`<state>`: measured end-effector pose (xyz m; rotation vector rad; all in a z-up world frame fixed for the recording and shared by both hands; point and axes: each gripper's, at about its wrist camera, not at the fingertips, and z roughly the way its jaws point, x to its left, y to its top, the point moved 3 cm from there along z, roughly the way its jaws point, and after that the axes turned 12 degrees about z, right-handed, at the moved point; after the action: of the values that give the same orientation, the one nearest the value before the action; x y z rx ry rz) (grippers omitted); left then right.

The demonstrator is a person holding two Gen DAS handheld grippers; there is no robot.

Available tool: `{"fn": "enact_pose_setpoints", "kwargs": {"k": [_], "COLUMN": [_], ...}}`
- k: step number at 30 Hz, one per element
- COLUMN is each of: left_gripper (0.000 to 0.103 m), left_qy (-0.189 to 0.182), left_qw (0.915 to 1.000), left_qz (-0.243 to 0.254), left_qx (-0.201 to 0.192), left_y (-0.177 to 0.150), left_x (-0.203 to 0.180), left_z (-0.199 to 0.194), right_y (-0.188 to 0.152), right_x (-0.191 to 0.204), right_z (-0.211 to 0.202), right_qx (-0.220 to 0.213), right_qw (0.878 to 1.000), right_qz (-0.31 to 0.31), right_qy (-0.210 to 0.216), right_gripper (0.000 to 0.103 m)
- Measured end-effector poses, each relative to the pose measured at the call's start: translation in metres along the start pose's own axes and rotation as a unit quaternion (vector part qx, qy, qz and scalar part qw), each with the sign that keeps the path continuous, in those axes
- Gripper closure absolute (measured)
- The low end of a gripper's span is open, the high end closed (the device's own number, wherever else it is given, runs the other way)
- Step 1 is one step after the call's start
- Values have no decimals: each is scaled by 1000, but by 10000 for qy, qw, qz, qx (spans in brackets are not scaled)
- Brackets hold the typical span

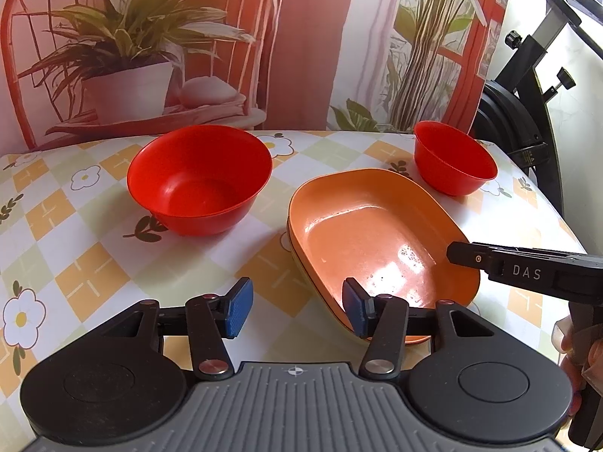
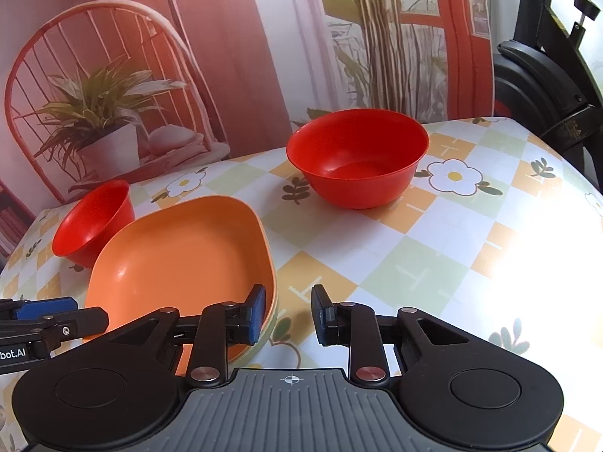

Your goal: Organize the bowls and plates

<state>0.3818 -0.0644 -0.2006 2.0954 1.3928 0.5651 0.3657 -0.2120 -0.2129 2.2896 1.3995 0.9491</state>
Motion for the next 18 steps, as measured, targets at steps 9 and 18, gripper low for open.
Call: {"fn": "enact_pose_setpoints", "kwargs": {"k": [9,18], "left_gripper": [48,48], "left_qy": [-3,-395], "left_qw": [9989,9926], "left_qz": [-51,383], "left_qx": [-471,-1086], "left_y": [15,32], "left_x": [-8,-65], "left_z": [-40,-93], "right_y": [6,-8], "right_x": [-6,-37], "right_z": [-65,-146], "right_qx": [-681,-1597], "right_qw": [9969,9859], "right_qz": [317,488], "right_qy": [246,-106], "right_gripper": [80,80]}}
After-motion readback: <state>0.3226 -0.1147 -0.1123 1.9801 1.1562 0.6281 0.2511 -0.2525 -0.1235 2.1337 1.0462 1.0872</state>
